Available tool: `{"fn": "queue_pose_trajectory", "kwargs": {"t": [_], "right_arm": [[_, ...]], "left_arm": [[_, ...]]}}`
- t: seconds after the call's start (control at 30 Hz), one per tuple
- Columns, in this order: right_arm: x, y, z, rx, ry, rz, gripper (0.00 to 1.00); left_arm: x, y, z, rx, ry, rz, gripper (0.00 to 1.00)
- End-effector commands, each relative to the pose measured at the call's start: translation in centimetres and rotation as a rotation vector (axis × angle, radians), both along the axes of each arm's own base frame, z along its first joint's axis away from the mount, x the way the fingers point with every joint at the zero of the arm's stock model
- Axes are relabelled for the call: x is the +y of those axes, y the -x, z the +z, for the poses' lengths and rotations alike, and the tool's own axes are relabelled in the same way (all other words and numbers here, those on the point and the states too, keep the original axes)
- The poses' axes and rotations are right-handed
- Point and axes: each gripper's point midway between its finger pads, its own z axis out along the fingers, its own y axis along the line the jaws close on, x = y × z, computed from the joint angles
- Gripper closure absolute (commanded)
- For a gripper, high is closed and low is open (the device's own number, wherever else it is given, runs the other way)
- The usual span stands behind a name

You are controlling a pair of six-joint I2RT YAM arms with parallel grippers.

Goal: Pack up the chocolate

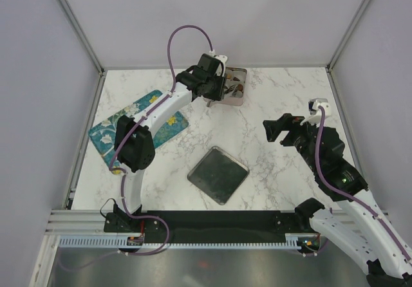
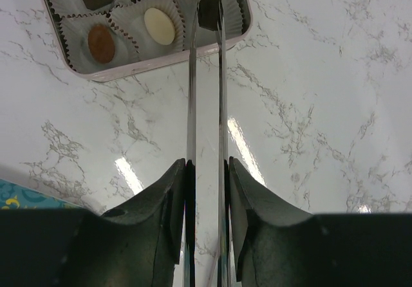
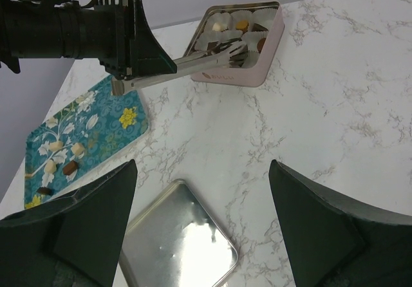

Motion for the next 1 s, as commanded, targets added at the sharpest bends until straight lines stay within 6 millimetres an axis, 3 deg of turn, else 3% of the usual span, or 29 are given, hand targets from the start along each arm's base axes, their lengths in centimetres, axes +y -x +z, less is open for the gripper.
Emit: {"fn": "queue_pose_trajectory", "kwargs": {"t": [0.0, 0.47, 0.6, 0.77, 0.97], "right_arm": [[-0.2, -0.1, -0.3, -0.002, 0.016, -0.009, 0.08], [-0.1, -0.2, -0.5, 0.003, 0.017, -0.011, 0.08], [-0.1, -0.3, -0.6, 0.009, 0.02, -0.009, 0.07], [0.0, -0.2, -0.1, -0.001, 0.008, -0.006, 0.08], [0.2, 0.1, -0.2, 0.008, -0.006, 0.005, 0.08]], "left_arm": [[-0.5, -1.3, 1.4, -0.078, 0.008, -0.019, 0.62], [-0.4, -1.3, 1.9, -0.087, 0.01, -0.018, 0.58], [-0.2, -0.9, 3.7, -0.112, 0.031, -0.017, 0.58], [0.4, 0.4, 8.8, -0.185, 0.092, -0.009, 0.59], [2.6, 2.3, 12.8, -0.25, 0.126, 0.057, 0.59]]}}
